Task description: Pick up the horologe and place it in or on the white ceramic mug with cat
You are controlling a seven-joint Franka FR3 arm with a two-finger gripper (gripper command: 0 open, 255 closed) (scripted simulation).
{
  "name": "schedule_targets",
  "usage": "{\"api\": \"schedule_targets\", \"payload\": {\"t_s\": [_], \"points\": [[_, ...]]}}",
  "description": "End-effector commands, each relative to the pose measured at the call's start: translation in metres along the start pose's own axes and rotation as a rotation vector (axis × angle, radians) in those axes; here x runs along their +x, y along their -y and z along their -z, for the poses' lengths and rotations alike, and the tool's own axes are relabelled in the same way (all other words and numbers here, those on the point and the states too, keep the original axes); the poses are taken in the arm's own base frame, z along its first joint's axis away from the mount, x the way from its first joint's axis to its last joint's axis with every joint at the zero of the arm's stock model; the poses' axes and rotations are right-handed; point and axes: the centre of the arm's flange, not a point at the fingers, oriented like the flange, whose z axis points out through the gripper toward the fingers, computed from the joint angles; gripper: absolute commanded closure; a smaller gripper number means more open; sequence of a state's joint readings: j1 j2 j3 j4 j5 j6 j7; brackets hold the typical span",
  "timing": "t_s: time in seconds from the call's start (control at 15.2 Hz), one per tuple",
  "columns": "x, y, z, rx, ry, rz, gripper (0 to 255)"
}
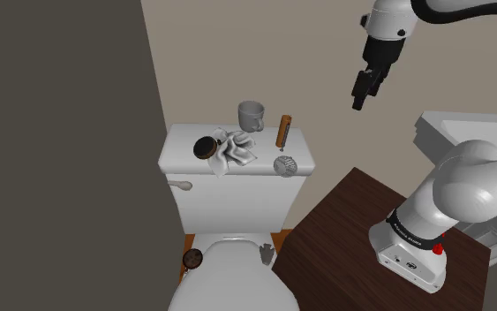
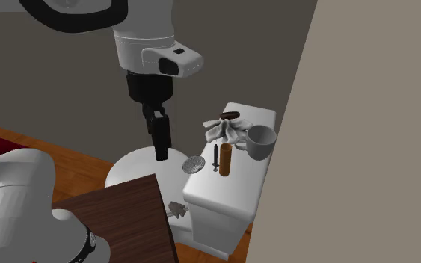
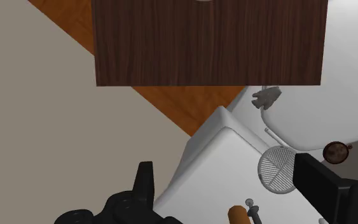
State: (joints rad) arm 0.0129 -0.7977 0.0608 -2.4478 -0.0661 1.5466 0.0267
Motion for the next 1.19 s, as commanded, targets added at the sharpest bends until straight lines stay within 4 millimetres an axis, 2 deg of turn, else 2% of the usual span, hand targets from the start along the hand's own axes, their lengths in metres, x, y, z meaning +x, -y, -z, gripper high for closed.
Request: {"api": "schedule_targets", "payload": {"t_s": [0.0,0.53,1.12], "points": [[0.000,0.000,0.000,0.000,0.000,0.000,0],[0.101,0.055,-0.010,-0.082,0.036,0.206,0],[0.198,0.138,-0.031,-0.175,0.078,0.437,0]]}}
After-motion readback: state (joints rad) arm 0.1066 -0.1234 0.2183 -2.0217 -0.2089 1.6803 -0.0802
